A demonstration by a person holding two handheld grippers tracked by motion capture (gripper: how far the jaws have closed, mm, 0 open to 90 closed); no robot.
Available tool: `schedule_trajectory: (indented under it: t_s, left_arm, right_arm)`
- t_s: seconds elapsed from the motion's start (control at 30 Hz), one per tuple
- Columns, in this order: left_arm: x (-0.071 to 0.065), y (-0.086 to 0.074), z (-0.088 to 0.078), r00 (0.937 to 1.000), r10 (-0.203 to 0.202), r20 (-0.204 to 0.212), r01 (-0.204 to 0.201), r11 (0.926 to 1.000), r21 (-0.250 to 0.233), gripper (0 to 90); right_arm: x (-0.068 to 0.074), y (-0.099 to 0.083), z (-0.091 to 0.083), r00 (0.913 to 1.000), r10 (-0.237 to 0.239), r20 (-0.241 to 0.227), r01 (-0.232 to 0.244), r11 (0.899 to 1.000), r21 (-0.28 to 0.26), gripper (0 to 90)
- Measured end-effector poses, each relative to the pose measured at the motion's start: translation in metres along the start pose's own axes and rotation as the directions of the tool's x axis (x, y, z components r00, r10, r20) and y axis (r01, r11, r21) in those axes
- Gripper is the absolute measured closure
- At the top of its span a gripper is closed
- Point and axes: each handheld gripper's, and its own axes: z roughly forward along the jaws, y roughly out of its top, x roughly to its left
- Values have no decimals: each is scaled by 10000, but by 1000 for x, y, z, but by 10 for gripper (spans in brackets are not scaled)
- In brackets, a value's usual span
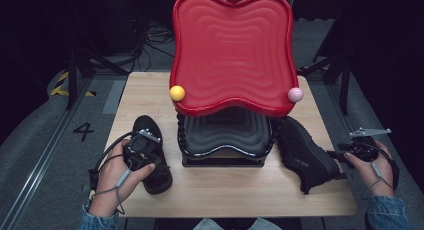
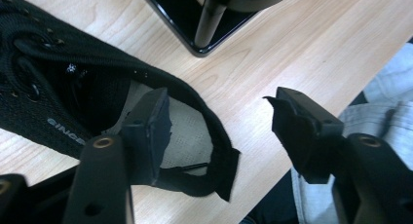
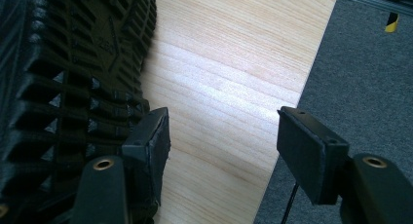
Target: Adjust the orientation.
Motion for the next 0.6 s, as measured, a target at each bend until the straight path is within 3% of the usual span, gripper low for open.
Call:
schedule_trajectory:
  t_s: [0.23,0.3,0.6]
  left_arm:
    - [8,1,18,9998,-172,-36,174,9980,607,489]
    - [8,1,22,9993,-283,245,264,9970,730,516]
    - [4,3,37,9996,162,247,-199,9875,1565,675]
  right_arm:
    - [1,0,2,10000,-42,-52,42,10000,59,378]
    - [2,0,3,10000,-26,-56,27,9999,102,377]
    - [4,-1,9,9999,-135,-98,139,9994,331,375]
